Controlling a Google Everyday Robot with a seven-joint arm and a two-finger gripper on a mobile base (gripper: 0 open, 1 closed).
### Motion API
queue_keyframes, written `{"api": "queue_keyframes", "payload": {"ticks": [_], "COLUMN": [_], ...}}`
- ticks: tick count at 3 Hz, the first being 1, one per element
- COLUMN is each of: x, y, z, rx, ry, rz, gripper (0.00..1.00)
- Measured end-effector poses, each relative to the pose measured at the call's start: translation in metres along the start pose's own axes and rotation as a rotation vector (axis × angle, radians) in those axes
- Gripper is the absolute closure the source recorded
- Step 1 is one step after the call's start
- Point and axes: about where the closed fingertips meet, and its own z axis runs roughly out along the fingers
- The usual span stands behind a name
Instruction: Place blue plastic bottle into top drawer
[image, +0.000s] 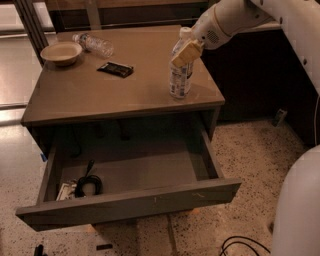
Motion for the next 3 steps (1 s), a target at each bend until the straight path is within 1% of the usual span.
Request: {"api": "queue_keyframes", "payload": {"ticks": [1, 2, 3], "x": [0.0, -0.0001, -0.0026], "y": [0.0, 0.0001, 0.0067], "z": [0.0, 0.0, -0.004], "rx": [0.0, 0.0, -0.017], "ry": [0.0, 0.0, -0.005], "rz": [0.0, 0.0, -0.005], "gripper": [0.73, 0.97, 1.0]}}
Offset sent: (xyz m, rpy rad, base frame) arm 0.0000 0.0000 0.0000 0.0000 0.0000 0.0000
